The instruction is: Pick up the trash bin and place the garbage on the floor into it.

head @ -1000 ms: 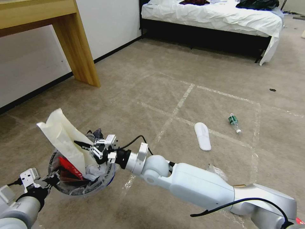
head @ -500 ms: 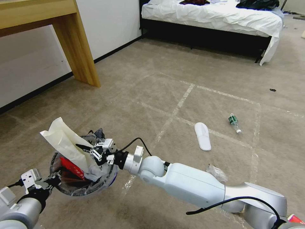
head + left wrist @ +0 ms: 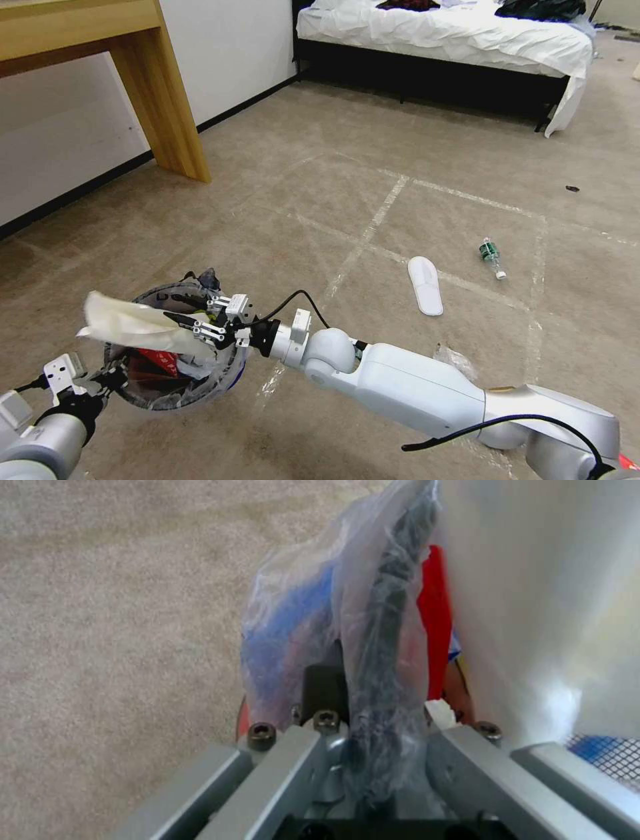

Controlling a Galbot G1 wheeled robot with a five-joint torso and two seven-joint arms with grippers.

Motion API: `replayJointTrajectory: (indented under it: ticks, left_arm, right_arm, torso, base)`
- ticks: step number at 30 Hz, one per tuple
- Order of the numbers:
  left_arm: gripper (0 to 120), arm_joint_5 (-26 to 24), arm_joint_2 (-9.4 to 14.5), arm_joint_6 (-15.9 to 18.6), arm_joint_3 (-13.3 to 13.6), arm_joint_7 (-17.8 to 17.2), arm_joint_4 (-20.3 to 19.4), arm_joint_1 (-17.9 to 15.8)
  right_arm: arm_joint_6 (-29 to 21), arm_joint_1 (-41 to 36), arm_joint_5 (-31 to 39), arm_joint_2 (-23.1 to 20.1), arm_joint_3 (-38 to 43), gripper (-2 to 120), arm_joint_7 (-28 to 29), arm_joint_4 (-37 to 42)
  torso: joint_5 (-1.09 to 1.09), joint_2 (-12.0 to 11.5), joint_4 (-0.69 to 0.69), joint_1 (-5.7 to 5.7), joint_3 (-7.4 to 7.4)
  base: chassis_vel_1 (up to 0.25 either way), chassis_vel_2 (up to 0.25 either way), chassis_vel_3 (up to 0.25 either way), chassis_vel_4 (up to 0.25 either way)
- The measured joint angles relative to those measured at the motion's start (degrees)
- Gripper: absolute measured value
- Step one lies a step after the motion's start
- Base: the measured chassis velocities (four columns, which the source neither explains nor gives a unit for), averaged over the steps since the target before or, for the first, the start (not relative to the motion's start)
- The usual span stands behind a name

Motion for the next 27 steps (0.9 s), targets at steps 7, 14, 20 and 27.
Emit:
replayJointTrajectory:
  ticks: [7, 14, 20, 27]
  left_arm:
    - [1, 0.19, -0.18, 0.0, 0.01, 0.0, 0.16, 0.19]
    - [1, 0.39, -0.48, 0.0, 0.14, 0.05, 0.38, 0.17]
    - [1, 0.57, -0.62, 0.0, 0.23, 0.11, 0.52, 0.2]
    - [1, 0.57, -0.52, 0.0, -0.19, 0.14, 0.51, 0.61]
  right_arm:
    - [-0.13, -0.07, 0.55, -0.41, 2.51, 82, 0.27, 1.99]
    - [-0.85, -0.07, 1.75, -1.05, 5.7, 99, 0.97, 4.37]
    - [-1.5, -0.1, 2.59, -1.26, 8.23, 100, 1.89, 5.87]
    - [-3.01, -0.26, 3.7, -1.91, 12.18, 100, 3.51, 7.55]
  torso:
    - [0.0, 0.0, 0.0, 0.0, 0.0]
    - [0.0, 0.0, 0.0, 0.0, 0.0]
    - [0.0, 0.0, 0.0, 0.0, 0.0]
    - [0.0, 0.0, 0.01, 0.0, 0.0]
  base:
    - [0.0, 0.0, 0.0, 0.0]
    - [0.0, 0.0, 0.0, 0.0]
    - [0.0, 0.0, 0.0, 0.0]
    - [0.0, 0.0, 0.0, 0.0]
